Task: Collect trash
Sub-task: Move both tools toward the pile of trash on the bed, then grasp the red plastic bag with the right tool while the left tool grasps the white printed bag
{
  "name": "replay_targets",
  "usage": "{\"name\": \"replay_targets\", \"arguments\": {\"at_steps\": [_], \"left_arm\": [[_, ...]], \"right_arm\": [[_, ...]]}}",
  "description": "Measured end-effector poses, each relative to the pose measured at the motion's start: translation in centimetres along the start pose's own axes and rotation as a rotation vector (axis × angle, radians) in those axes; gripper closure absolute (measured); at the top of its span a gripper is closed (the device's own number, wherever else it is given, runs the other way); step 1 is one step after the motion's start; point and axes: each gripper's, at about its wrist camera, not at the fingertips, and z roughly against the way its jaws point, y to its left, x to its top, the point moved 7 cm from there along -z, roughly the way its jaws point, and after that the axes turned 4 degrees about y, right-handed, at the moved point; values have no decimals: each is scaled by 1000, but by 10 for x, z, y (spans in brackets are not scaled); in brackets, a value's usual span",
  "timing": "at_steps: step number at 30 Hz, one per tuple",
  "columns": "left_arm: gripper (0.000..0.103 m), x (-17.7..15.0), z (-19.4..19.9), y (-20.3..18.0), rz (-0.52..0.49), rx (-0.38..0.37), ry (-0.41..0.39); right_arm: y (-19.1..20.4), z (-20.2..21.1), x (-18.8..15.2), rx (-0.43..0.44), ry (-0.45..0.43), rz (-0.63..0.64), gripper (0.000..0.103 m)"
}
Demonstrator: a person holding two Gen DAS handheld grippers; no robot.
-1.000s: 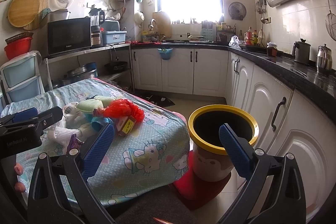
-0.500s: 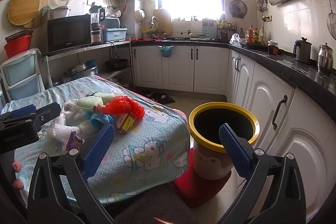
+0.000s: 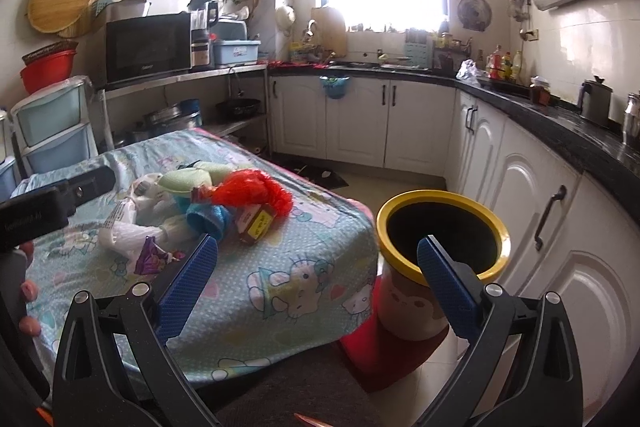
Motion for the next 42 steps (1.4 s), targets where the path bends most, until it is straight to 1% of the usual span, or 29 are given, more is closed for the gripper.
{"name": "replay_targets", "arguments": {"at_steps": [10, 13, 17, 23, 28, 33, 37, 38, 39, 42], "left_arm": [[10, 16, 0, 44, 95, 73, -22], [10, 21, -1, 61, 127, 97, -21], [10, 27, -9, 81, 164, 129, 4], [10, 33, -28, 99, 178, 163, 43], [10, 35, -54, 107, 161, 195, 102], [10, 34, -82, 113, 167, 191, 169], [10, 26, -102, 119, 181, 182, 225], [10, 23, -106, 120, 188, 173, 242], [10, 21, -110, 122, 195, 167, 257], [11, 17, -120, 127, 210, 145, 296]], "right_arm": [[30, -30, 19, 100, 41, 92, 6], [40, -45, 27, 153, 61, 104, 6], [51, -67, 39, 219, 96, 112, 6], [61, -94, 55, 269, 132, 141, 6], [62, -120, 67, 283, 163, 159, 6], [66, -151, 73, 274, 204, 210, 6], [71, -174, 74, 277, 236, 234, 7], [73, -181, 73, 279, 252, 238, 11], [75, -186, 72, 286, 263, 239, 19], [78, -204, 67, 305, 321, 224, 23]]}}
